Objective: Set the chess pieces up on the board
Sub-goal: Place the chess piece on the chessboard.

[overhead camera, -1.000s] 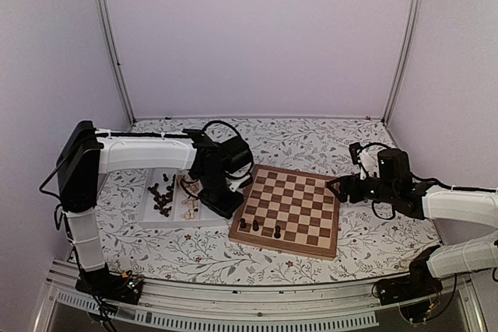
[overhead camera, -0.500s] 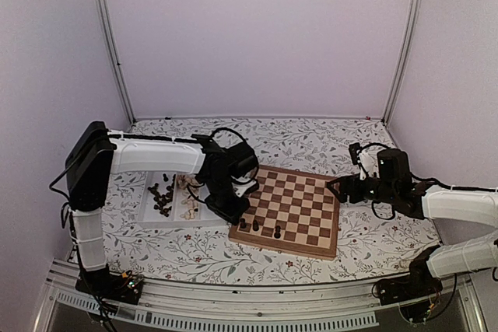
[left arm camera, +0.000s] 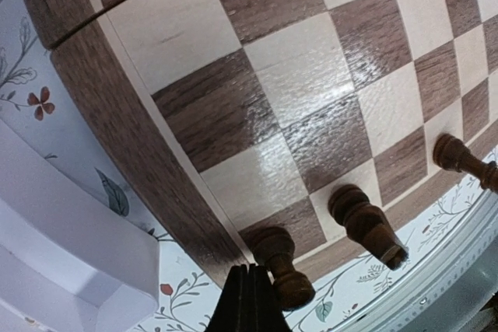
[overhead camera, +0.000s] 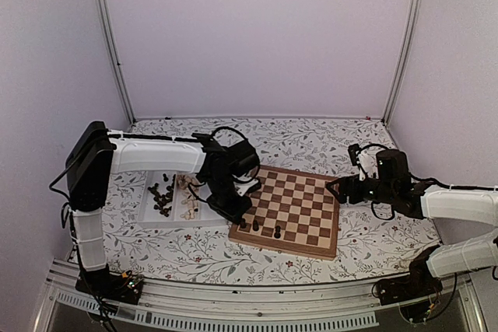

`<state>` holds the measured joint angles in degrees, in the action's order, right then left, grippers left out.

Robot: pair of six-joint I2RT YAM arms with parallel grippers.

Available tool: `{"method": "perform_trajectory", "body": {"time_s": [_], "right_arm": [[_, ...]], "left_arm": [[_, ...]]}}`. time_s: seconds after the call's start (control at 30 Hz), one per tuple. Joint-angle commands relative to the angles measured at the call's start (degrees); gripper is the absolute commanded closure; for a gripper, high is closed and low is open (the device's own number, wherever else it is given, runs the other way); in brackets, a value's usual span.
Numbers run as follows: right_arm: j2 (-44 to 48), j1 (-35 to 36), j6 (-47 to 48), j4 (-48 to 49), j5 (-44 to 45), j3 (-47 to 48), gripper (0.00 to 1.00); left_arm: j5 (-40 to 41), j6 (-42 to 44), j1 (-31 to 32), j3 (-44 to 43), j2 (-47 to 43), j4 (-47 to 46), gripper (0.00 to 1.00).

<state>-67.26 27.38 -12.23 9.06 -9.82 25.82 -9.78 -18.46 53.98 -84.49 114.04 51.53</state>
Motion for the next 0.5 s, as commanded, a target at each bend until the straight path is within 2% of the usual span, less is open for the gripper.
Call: {"method": "perform_trajectory", "body": {"time_s": [0.0,0.3,0.47], "right_arm": [[-0.30,0.36,-0.33,1.05,-0.50,0.52,0.19],[-0.15,0.30,-0.34,1.04,-0.54,0.43,0.19],[-0.15,0.30,-0.34,0.96,-0.58,0.31,0.19]], "left_arm": [[-0.92,-0.08,1.02,-1.70,0.79,-0.44,1.00],[-0.47,-0.03,1.32,-1.93,1.13,0.15,1.00],[5.21,-0.20,0.48,-0.89,-1.43,3.04,0.97]]}}
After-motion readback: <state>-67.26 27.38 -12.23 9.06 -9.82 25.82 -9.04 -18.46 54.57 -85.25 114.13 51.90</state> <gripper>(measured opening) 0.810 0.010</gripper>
